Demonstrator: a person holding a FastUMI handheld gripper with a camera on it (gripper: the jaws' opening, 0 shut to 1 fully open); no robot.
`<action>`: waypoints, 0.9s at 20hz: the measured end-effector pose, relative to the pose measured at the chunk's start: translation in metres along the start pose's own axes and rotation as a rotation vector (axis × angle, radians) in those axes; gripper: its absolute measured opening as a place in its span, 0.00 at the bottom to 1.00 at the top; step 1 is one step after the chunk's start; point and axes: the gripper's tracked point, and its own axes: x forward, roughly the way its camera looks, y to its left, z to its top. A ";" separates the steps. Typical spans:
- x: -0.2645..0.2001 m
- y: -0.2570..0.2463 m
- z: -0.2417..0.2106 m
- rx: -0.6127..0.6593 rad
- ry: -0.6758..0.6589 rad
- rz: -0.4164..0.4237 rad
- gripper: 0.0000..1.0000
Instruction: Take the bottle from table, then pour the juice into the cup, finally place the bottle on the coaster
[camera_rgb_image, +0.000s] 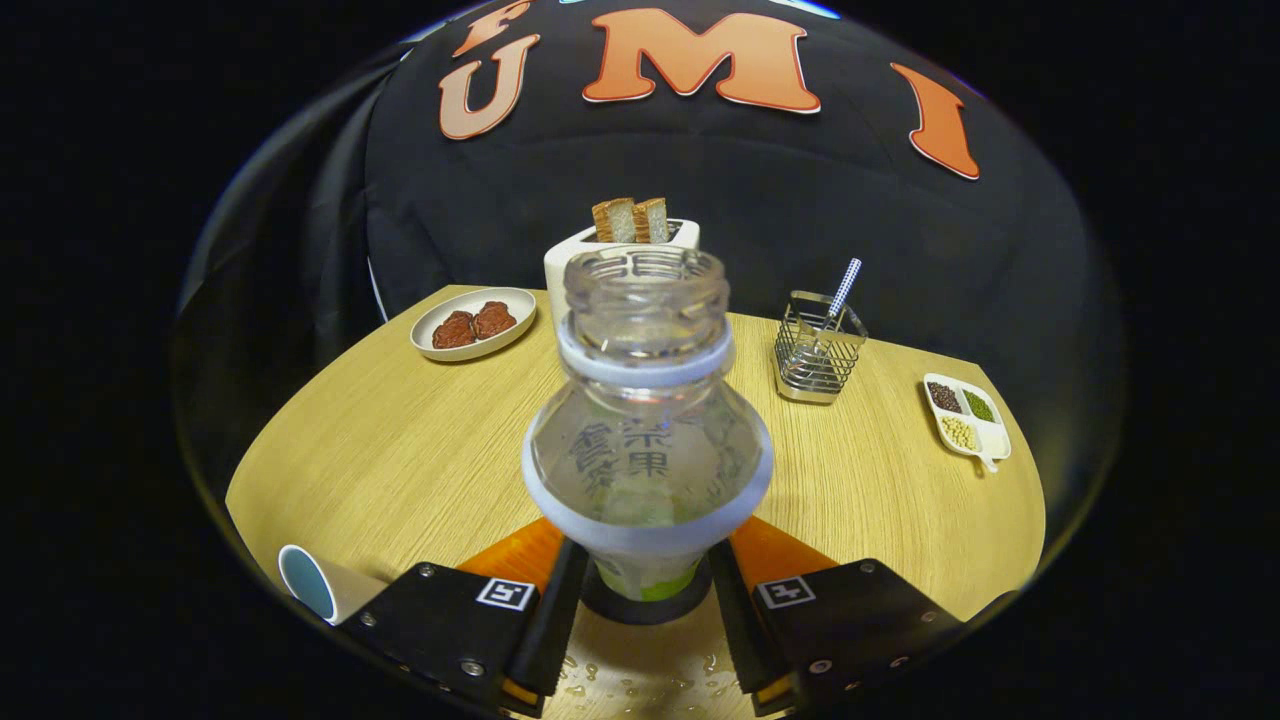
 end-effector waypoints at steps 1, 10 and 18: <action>-0.001 0.001 0.000 0.003 0.002 -0.001 0.67; -0.053 -0.004 0.027 0.037 -0.086 -0.019 0.97; -0.154 -0.030 0.090 0.073 -0.235 -0.086 0.97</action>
